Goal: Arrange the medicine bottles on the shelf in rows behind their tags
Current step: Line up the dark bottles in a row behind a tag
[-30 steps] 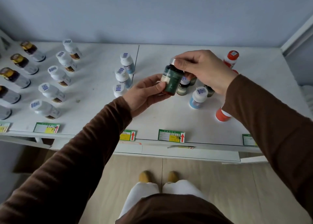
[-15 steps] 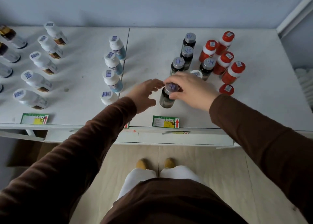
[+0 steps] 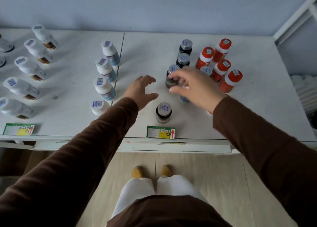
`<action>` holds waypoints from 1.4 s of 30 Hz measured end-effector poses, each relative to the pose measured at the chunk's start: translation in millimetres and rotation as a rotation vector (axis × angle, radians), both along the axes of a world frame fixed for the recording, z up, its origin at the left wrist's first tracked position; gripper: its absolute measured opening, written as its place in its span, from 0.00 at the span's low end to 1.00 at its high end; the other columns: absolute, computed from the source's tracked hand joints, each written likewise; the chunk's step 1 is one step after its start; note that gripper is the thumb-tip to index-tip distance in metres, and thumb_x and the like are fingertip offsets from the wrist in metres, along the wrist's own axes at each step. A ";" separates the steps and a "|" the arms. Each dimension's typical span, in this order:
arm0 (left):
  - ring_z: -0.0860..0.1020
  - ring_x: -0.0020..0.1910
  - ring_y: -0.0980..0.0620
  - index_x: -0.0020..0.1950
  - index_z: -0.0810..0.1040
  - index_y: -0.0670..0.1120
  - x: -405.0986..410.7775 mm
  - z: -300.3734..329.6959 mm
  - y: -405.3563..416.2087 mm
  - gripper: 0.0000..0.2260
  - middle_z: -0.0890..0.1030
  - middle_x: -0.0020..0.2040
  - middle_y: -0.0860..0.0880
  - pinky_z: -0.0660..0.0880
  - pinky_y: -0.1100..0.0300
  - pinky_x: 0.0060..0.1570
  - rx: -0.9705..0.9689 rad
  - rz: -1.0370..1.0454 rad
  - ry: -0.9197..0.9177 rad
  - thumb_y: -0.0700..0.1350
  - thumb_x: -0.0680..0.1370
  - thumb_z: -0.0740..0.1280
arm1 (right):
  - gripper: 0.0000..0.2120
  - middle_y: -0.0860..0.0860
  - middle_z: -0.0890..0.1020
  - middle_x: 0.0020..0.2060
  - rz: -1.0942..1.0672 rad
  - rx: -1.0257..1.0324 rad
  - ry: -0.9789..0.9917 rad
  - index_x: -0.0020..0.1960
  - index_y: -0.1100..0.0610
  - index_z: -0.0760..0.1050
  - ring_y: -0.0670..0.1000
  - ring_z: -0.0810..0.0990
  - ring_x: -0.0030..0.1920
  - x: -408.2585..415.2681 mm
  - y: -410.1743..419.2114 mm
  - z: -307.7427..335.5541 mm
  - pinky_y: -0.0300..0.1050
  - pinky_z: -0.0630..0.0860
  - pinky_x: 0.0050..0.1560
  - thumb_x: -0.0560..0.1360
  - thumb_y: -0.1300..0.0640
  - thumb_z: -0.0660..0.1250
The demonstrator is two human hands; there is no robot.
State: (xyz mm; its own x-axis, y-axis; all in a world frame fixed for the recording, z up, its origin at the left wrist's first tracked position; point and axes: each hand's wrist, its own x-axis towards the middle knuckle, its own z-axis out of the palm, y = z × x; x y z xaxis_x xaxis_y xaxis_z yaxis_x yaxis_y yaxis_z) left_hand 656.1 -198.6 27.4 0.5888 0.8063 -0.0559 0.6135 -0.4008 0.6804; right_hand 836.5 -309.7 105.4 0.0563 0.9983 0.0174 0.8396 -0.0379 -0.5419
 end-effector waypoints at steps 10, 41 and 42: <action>0.75 0.51 0.46 0.57 0.77 0.47 75.3 -31.6 23.4 0.25 0.80 0.51 0.48 0.73 0.52 0.52 -0.040 0.074 0.017 0.54 0.64 0.77 | 0.23 0.53 0.74 0.63 0.184 -0.227 -0.405 0.70 0.50 0.71 0.57 0.72 0.62 29.8 79.3 -3.8 0.54 0.71 0.61 0.75 0.55 0.69; 0.75 0.60 0.47 0.62 0.74 0.44 2.2 15.3 14.5 0.21 0.77 0.60 0.45 0.72 0.55 0.60 -0.225 0.006 -0.057 0.29 0.71 0.67 | 0.19 0.51 0.77 0.56 0.234 -0.195 -0.219 0.64 0.51 0.75 0.53 0.76 0.55 5.0 53.7 -7.9 0.44 0.68 0.49 0.74 0.52 0.71; 0.75 0.60 0.47 0.62 0.74 0.44 1.5 15.5 15.6 0.21 0.77 0.60 0.45 0.72 0.55 0.60 -0.172 0.012 -0.033 0.30 0.72 0.67 | 0.19 0.52 0.77 0.57 0.244 -0.196 -0.231 0.64 0.52 0.75 0.54 0.76 0.55 3.2 52.2 -10.6 0.45 0.69 0.50 0.74 0.53 0.71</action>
